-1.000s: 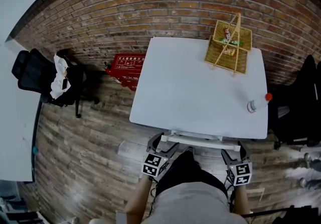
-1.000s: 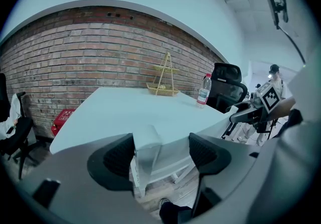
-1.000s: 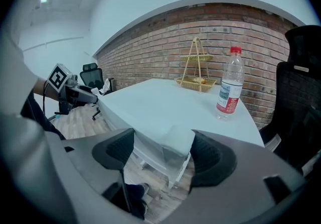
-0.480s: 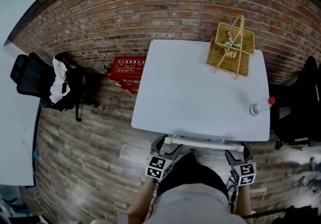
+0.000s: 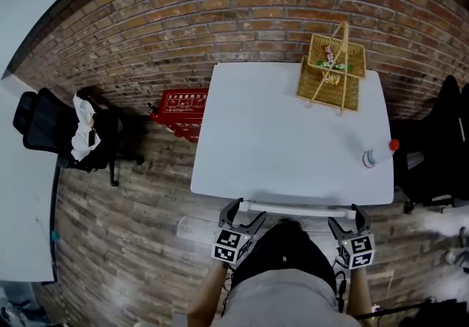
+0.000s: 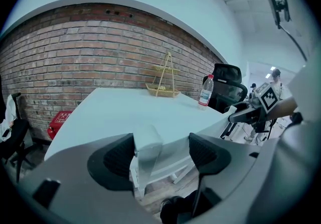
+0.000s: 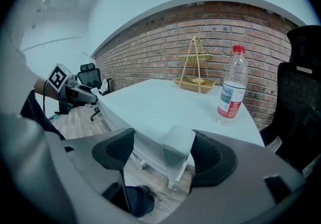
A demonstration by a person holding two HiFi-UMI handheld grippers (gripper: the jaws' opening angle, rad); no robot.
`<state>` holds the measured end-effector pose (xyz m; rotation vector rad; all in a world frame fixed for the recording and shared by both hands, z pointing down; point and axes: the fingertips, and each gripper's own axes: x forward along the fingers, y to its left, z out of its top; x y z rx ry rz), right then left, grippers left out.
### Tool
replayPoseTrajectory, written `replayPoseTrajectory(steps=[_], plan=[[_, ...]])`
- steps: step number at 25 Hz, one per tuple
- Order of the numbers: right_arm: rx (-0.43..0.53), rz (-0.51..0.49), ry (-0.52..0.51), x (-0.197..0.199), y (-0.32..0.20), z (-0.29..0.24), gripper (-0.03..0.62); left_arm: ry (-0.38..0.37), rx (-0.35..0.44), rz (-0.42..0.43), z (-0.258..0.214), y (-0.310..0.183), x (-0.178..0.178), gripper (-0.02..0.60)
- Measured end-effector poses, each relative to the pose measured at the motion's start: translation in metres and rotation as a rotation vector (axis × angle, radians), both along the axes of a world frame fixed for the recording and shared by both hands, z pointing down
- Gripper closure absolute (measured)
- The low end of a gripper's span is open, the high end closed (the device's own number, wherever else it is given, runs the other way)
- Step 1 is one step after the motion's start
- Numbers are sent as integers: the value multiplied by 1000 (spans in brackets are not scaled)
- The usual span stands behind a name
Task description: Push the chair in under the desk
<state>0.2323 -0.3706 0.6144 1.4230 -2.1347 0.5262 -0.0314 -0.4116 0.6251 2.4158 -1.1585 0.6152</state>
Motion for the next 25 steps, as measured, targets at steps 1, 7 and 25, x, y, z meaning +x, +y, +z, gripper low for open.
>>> replayPoseTrajectory(steps=[1, 7, 25], plan=[[0, -1, 0, 0, 0, 0, 240, -1, 0, 0, 0, 0, 0, 235], [-6, -2, -3, 2, 0, 0, 240, -15, 4, -4, 6, 1, -1, 235], [-15, -49, 30, 4, 5, -5, 240, -11, -25, -12, -1, 6, 1, 235]])
